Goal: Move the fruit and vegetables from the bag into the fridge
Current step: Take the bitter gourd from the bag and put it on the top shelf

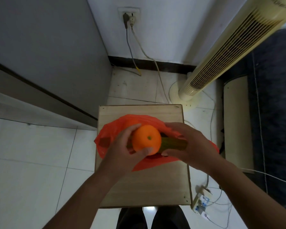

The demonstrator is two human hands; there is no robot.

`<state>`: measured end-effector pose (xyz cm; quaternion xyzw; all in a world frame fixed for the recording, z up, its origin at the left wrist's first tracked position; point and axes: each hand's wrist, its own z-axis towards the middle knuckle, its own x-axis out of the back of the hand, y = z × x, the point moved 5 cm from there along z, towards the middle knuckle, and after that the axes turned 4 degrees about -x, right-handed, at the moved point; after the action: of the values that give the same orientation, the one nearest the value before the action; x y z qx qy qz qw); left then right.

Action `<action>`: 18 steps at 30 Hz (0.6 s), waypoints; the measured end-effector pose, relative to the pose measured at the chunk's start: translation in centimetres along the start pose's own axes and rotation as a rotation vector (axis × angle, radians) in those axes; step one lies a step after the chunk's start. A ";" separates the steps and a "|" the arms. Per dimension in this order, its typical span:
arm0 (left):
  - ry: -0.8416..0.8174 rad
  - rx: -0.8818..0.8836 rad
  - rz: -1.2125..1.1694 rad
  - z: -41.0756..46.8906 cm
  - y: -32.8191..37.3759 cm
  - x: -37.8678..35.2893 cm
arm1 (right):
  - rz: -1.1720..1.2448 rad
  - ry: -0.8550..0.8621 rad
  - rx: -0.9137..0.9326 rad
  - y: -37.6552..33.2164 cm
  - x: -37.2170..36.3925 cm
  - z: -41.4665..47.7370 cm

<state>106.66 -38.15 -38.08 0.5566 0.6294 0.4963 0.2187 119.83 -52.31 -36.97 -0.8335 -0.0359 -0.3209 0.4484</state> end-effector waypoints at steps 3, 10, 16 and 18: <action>-0.054 -0.044 0.038 0.2 1.0 -2.0 | 0.031 -0.035 -0.018 0.4 -0.3 -0.5; -0.161 -0.079 0.030 0.3 2.4 -5.2 | 0.060 0.026 0.011 1.9 0.3 -3.4; -0.051 -0.130 0.258 1.5 2.1 -5.3 | -0.079 0.211 -0.111 6.9 2.7 -5.6; -0.059 -0.203 0.400 2.0 1.8 -5.7 | -0.099 0.214 -0.157 8.7 2.3 -5.8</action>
<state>110.80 -42.80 -38.86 0.6596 0.4467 0.5741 0.1890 121.76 -62.43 -39.70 -0.8241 -0.0036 -0.4316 0.3668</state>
